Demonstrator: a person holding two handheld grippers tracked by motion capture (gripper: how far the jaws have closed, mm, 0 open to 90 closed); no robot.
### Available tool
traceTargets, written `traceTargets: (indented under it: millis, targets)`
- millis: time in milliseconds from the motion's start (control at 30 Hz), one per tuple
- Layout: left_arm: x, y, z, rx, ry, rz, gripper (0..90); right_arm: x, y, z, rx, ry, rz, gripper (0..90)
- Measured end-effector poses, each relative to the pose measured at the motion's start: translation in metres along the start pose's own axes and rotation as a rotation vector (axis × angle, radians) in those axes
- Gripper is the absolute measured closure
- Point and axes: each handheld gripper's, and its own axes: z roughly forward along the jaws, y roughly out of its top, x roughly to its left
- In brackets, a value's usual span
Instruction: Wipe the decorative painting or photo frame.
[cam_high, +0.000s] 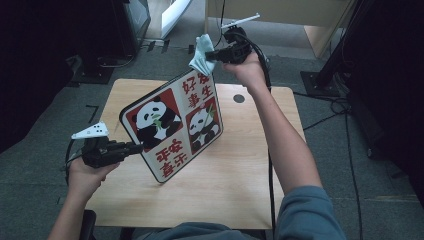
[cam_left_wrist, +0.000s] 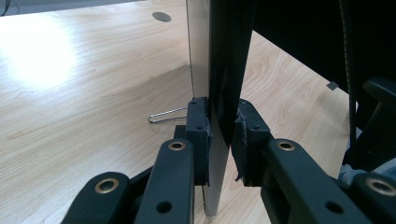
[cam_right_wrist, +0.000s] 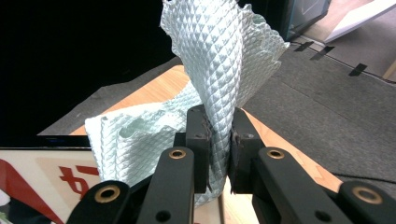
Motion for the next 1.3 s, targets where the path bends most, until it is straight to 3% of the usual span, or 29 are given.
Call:
traceTargets:
  millis: [200,500,1167,1300]
  targets:
    - [0.0,0.0,0.0,-0.001,-0.001,0.0,78.8,-0.004,-0.005,-0.001,0.012,-0.035,-0.006,82.3]
    - [0.0,0.0,0.0,-0.001,0.004,-0.001,78.7,-0.007,-0.016,-0.004,-0.033,-0.025,0.01,82.7]
    - [0.001,0.0,0.001,0.003,-0.001,-0.006,78.6,-0.015,-0.033,0.001,0.004,-0.021,0.026,82.7]
    - [0.001,0.0,0.001,0.004,-0.003,-0.008,78.5,-0.015,-0.039,0.001,-0.014,-0.01,0.04,82.8]
